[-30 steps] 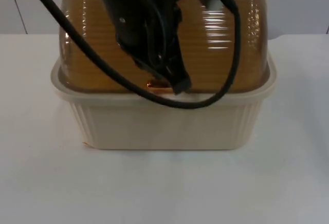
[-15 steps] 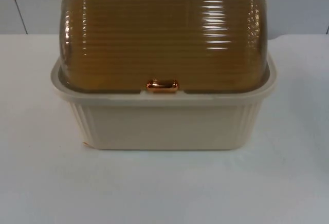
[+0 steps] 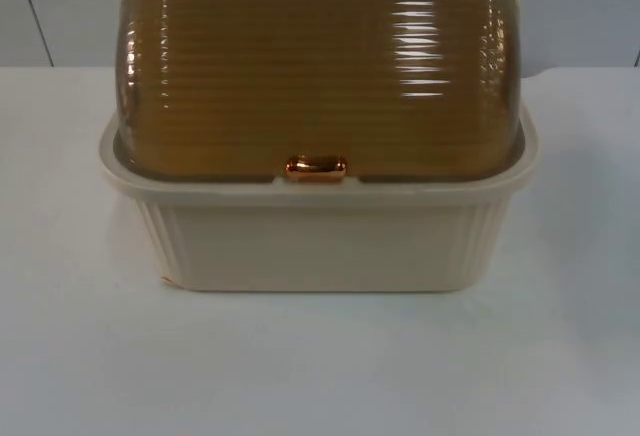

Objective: Open the box lid with the left hand, place the block into the box with the right hand, then close the box lid with the left hand.

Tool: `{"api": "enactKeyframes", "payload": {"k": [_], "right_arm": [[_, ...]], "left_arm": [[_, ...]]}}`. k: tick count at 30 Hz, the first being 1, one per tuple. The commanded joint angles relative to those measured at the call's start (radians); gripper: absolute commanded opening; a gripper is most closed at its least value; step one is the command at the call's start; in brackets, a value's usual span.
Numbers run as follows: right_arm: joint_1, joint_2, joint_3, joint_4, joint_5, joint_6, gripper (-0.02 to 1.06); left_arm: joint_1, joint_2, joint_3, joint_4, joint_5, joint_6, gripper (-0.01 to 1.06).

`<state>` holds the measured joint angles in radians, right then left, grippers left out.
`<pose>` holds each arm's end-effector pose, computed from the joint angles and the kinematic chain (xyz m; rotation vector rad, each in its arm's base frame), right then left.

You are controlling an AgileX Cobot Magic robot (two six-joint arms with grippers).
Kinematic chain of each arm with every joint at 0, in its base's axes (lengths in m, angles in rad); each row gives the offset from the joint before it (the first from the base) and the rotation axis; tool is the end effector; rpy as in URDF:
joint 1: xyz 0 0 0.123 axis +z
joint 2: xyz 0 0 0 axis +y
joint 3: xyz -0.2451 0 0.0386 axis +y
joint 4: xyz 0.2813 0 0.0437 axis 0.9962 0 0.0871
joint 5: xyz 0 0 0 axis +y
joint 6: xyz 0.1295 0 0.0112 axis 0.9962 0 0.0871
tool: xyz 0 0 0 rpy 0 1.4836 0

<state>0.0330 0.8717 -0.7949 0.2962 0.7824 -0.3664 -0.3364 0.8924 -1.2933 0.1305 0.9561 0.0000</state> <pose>0.2476 0.0350 0.2707 -0.3182 2.2854 0.1790 0.2252 -0.0641 0.4301 0.3500 2.0020 -0.0559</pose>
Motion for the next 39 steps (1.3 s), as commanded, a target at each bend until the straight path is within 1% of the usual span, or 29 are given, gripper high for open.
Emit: {"api": "enactKeyframes", "payload": {"k": [1, 3, 4, 5, 7, 9, 11, 12, 13, 15, 17, 18, 19, 21, 23, 26, 27, 28, 31, 32, 35, 36, 39], "right_arm": [[0.016, -0.033, -0.001, -0.004, 0.000, -0.011, 1.05], [0.016, -0.056, -0.001, -0.004, 0.000, -0.011, 1.05], [0.016, -0.091, -0.001, 0.000, 0.000, -0.011, 1.05], [0.016, -0.091, -0.001, 0.000, 0.000, -0.011, 1.05], [0.016, -0.139, -0.001, 0.009, 0.013, -0.011, 1.05], [0.016, -0.183, -0.001, 0.023, 0.028, -0.011, 1.05], [0.016, -0.244, -0.001, 0.026, 0.063, -0.011, 1.05], [0.016, -0.244, -0.001, 0.026, 0.063, -0.011, 1.05], [0.016, -0.269, -0.001, 0.026, 0.085, -0.011, 1.05], [0.016, -0.328, -0.001, 0.026, 0.123, -0.011, 1.05], [0.016, -0.382, 0.003, 0.026, 0.151, -0.003, 1.05], [0.016, -0.412, 0.010, 0.024, 0.154, 0.008, 1.05], [0.016, -0.412, 0.010, 0.024, 0.154, 0.008, 1.05], [0.014, -0.469, 0.032, 0.020, 0.157, 0.016, 1.05], [0.014, -0.513, 0.056, 0.020, 0.162, 0.021, 1.05], [0.014, -0.588, 0.102, 0.020, 0.190, 0.031, 1.05], [0.014, -0.588, 0.102, 0.020, 0.190, 0.031, 1.05], [0.014, -0.614, 0.118, 0.020, 0.195, 0.033, 1.05], [0.014, -0.695, 0.159, 0.007, 0.221, 0.043, 1.05], [0.014, -0.695, 0.159, 0.007, 0.221, 0.043, 1.05], [0.014, -0.748, 0.161, -0.061, 0.248, 0.112, 1.05], [0.014, -0.748, 0.161, -0.061, 0.248, 0.112, 1.05], [0.014, -0.785, 0.163, -0.117, 0.288, 0.139, 1.05]], "left_arm": [[0.013, -0.066, 0.030, -0.017, -0.001, -0.035, 0.00], [0.013, -0.129, 0.082, -0.017, -0.017, -0.050, 0.00], [0.013, -0.191, 0.163, -0.023, -0.036, -0.064, 0.00], [0.013, -0.191, 0.163, -0.023, -0.036, -0.064, 0.00], [0.013, -0.294, 0.286, -0.040, -0.078, -0.096, 0.00], [0.013, -0.369, 0.366, -0.052, -0.112, -0.110, 0.00], [0.013, -0.485, 0.472, -0.065, -0.156, -0.138, 0.00], [0.013, -0.485, 0.472, -0.065, -0.156, -0.138, 0.00], [0.013, -0.543, 0.508, -0.065, -0.169, -0.148, 0.00], [0.013, -0.635, 0.574, -0.067, -0.169, -0.151, 0.00], [0.013, -0.712, 0.614, -0.067, -0.146, -0.160, 0.00], [0.013, -0.745, 0.625, -0.067, -0.120, -0.162, 0.00], [0.013, -0.745, 0.625, -0.067, -0.120, -0.162, 0.00], [0.013, -0.795, 0.636, -0.067, -0.052, -0.162, 0.00], [0.013, -0.831, 0.650, -0.065, -0.002, -0.162, 0.00], [0.013, -0.878, 0.685, -0.068, 0.050, -0.149, 0.00], [0.013, -0.878, 0.685, -0.068, 0.050, -0.149, 0.00], [0.013, -0.892, 0.710, -0.078, 0.062, -0.115, 0.00], [0.013, -0.892, 0.731, -0.095, 0.085, -0.074, 0.00], [0.013, -0.892, 0.731, -0.095, 0.085, -0.074, 0.00], [0.013, -0.892, 0.753, -0.106, 0.106, -0.056, 0.00], [0.013, -0.892, 0.753, -0.106, 0.106, -0.056, 0.00], [0.013, -0.892, 0.791, -0.119, 0.124, -0.051, 0.00]]}}
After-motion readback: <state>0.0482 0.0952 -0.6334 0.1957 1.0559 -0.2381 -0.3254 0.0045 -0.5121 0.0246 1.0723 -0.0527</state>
